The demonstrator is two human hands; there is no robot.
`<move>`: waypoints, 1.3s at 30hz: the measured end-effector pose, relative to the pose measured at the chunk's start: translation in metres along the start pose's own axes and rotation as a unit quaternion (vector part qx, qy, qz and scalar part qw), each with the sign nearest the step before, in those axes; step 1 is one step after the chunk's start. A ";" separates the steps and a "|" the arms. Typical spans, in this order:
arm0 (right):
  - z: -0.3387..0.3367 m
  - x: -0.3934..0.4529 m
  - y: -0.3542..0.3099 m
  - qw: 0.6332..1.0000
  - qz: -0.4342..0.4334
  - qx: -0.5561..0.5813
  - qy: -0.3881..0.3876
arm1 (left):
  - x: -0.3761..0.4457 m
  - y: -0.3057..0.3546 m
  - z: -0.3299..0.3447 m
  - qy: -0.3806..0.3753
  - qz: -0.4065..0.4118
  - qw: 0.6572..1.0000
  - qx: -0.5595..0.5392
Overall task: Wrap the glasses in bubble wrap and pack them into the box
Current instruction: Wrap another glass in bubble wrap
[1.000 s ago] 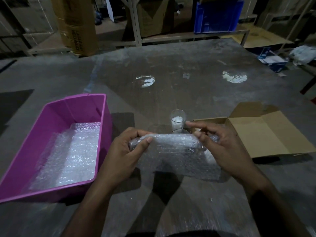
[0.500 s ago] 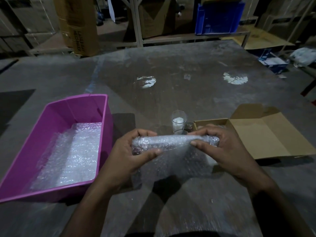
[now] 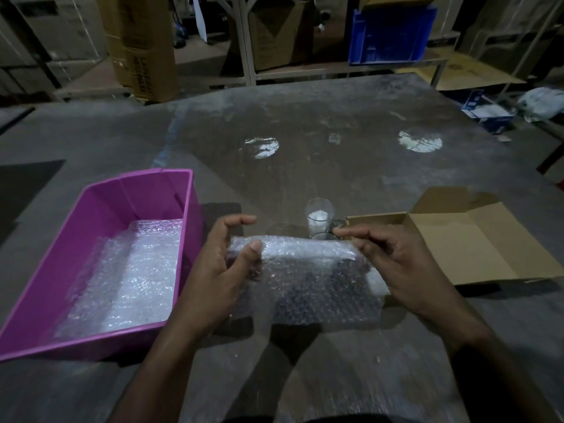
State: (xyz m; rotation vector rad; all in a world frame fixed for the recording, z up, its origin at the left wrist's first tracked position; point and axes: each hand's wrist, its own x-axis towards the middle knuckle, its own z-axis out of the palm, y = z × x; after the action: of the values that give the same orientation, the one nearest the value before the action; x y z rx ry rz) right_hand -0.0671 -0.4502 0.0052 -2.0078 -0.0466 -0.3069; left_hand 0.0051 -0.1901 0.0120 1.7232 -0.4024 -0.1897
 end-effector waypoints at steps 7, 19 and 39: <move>0.004 -0.003 0.003 0.996 0.065 0.011 -0.060 | 0.000 0.002 0.003 -0.027 0.009 1.000 0.011; 0.002 -0.001 0.001 0.999 0.015 -0.013 -0.025 | 0.005 -0.002 -0.001 -0.014 0.042 0.997 0.068; 0.000 0.003 -0.003 0.999 0.021 -0.030 0.012 | 0.001 0.003 0.003 -0.045 0.017 0.999 0.022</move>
State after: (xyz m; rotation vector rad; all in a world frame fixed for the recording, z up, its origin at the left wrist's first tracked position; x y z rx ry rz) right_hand -0.0650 -0.4488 0.0083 -2.0623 0.0192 -0.3080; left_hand 0.0047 -0.1943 0.0146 1.7534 -0.5049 -0.2366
